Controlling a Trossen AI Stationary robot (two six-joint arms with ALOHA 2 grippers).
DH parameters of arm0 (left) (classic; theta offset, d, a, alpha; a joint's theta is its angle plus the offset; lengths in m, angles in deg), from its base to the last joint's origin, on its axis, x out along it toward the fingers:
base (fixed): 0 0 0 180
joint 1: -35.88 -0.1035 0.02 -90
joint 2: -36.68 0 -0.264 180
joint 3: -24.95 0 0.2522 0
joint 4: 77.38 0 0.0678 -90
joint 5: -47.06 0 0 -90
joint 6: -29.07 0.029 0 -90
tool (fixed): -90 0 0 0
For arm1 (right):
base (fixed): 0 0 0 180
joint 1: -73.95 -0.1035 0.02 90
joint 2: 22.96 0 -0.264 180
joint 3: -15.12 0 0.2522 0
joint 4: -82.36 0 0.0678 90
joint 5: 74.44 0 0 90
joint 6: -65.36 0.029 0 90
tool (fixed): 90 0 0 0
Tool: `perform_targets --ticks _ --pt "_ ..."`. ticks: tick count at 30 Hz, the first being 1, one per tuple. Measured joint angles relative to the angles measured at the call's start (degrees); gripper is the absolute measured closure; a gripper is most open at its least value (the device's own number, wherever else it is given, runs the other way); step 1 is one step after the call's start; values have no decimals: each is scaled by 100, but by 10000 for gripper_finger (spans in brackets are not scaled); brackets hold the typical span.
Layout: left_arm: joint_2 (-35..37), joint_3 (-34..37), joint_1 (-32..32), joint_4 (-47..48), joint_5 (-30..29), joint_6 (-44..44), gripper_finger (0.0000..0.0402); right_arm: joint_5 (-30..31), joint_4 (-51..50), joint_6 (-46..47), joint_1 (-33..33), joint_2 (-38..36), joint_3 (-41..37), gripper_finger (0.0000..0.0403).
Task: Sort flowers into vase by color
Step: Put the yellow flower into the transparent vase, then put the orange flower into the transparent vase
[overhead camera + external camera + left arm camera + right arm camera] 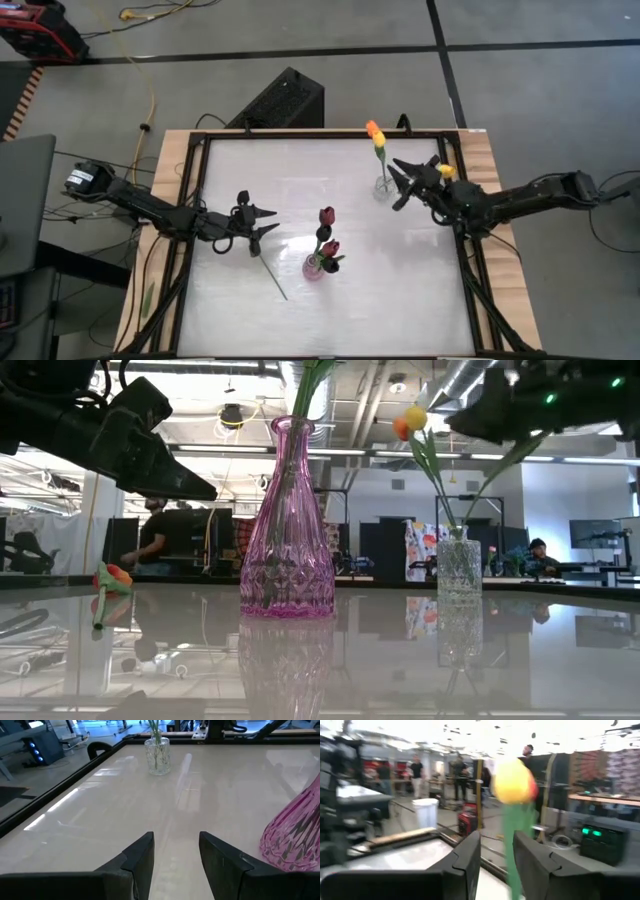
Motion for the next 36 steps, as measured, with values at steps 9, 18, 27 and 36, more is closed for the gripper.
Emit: perform_targets --ticks 9,18,27,36 --pt "1 0 0 -1 -13 0 255 -181 -1859 89 -1324 -223 1296 249" --pt "1 0 -1 -4 -26 -83 255 -196 -3006 65 -2280 1056 3082 260" --pt "0 0 -1 -4 -28 -125 255 -195 -3772 1 -2837 2650 5061 262" --pt "0 0 0 59 173 -131 255 -1025 -4355 60 -3167 4337 6864 259"
